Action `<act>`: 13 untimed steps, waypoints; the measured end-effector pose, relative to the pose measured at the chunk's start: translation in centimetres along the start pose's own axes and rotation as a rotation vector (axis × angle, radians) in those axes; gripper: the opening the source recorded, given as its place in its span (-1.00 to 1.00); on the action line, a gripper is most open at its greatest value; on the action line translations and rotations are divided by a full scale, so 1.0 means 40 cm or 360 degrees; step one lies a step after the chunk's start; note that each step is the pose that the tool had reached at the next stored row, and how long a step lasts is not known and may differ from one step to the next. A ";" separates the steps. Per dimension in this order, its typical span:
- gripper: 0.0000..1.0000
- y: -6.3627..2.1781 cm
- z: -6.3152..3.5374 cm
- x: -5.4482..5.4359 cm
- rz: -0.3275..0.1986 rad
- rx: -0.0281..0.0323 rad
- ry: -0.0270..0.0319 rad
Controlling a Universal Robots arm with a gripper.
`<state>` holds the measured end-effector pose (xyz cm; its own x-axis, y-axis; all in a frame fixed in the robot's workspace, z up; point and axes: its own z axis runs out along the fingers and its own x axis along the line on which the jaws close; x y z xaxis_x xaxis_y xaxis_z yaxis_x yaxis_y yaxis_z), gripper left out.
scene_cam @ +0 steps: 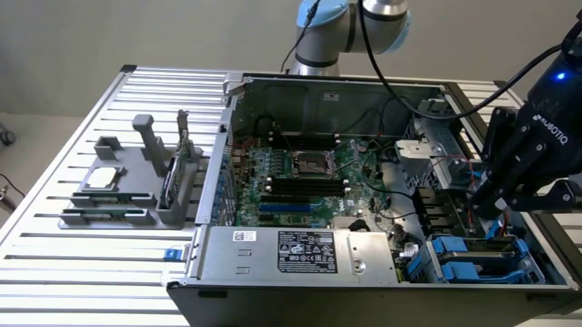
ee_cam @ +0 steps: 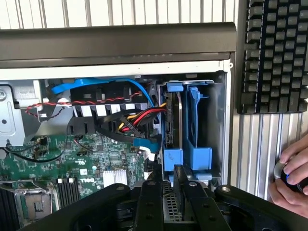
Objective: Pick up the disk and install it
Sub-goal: 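Insert the second disk wire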
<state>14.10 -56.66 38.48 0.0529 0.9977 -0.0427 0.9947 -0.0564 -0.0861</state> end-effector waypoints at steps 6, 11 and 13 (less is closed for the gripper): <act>-0.51 0.011 0.010 0.013 0.0000 0.00000 0.00003; -0.51 0.023 0.021 0.017 0.0000 0.00000 0.00001; -0.51 0.026 0.024 0.017 0.0000 0.00000 -0.00006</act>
<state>15.10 -56.07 37.41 0.0529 0.9977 -0.0430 0.9947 -0.0564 -0.0861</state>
